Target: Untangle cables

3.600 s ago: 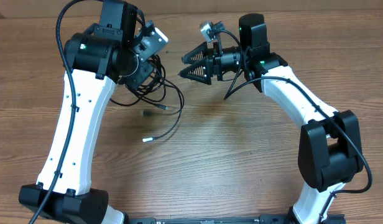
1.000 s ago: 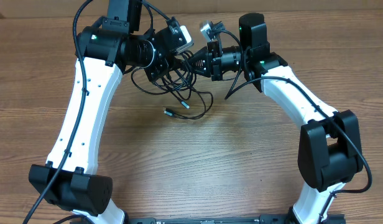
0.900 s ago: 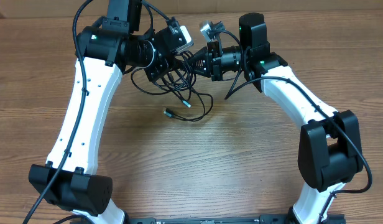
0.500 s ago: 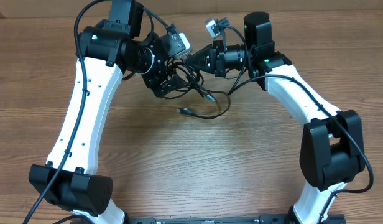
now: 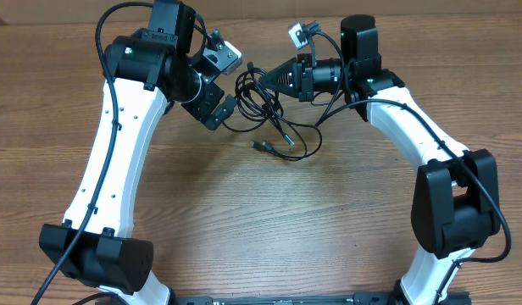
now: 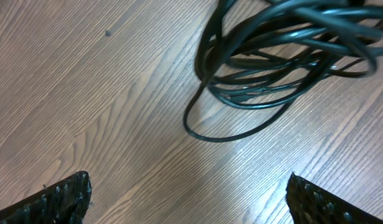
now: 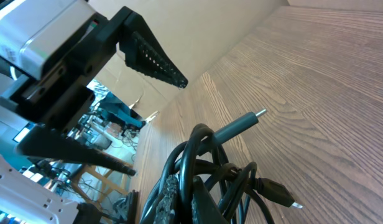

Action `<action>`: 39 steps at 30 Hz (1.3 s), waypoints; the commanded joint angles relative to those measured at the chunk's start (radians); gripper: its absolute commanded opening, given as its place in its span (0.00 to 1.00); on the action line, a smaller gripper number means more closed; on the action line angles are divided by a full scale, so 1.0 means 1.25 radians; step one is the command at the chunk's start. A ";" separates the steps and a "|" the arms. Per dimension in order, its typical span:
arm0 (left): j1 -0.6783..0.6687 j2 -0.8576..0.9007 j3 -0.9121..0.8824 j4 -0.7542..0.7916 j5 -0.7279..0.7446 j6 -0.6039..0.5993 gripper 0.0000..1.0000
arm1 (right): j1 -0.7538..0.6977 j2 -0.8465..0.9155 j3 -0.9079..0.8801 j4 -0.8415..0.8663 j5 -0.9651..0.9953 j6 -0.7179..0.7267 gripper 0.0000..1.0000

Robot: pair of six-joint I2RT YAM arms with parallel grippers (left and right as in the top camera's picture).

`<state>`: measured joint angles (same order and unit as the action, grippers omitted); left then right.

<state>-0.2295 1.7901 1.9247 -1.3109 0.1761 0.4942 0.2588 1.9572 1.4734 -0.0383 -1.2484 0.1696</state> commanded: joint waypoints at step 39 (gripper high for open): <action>0.166 0.007 0.006 0.009 0.619 0.129 0.98 | -0.055 -0.004 0.020 0.245 -0.257 0.057 0.04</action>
<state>-0.0189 1.7901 1.9247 -1.2999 0.8909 0.6067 0.1574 1.9572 1.4734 0.2054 -1.5322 0.2363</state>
